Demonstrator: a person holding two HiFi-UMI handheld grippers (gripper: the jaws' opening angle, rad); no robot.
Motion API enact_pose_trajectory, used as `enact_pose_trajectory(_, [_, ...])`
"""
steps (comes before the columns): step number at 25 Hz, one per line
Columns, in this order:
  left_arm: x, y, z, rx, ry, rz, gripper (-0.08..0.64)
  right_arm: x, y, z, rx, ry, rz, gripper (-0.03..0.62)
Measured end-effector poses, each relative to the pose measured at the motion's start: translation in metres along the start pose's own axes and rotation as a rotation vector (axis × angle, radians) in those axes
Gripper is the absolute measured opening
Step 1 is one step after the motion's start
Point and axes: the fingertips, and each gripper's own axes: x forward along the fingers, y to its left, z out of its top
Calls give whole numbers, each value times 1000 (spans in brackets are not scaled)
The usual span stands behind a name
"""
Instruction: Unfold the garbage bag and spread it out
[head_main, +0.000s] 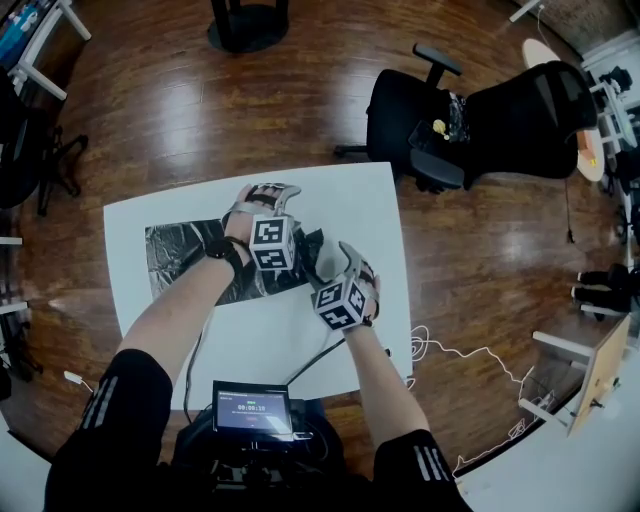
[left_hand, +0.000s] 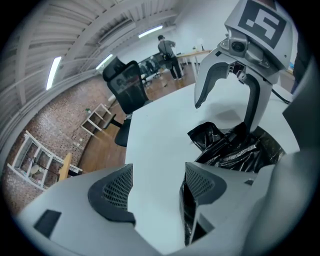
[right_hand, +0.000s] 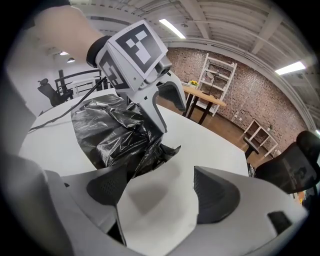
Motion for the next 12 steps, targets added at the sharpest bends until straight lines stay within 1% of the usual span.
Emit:
enact_pose_trajectory(2, [-6,3,5,-15,-21,6,336,0,-1,1,-6,3,2,456])
enact_pose_trajectory(4, [-18,7,13,-48,-62,6,336,-4,-4,6,3,-16,0,448])
enact_pose_trajectory(7, [-37,13,16,-105,-102,9,336,-16,-13,21,57,-72,-14,450])
enact_pose_trajectory(10, [-62,18,12,-194,-148,25,336,-29,-17,39,105,-134,-13,452])
enact_pose_trajectory(12, [-81,18,6,-229,-181,35,336,-36,-17,50,123,-173,-6,453])
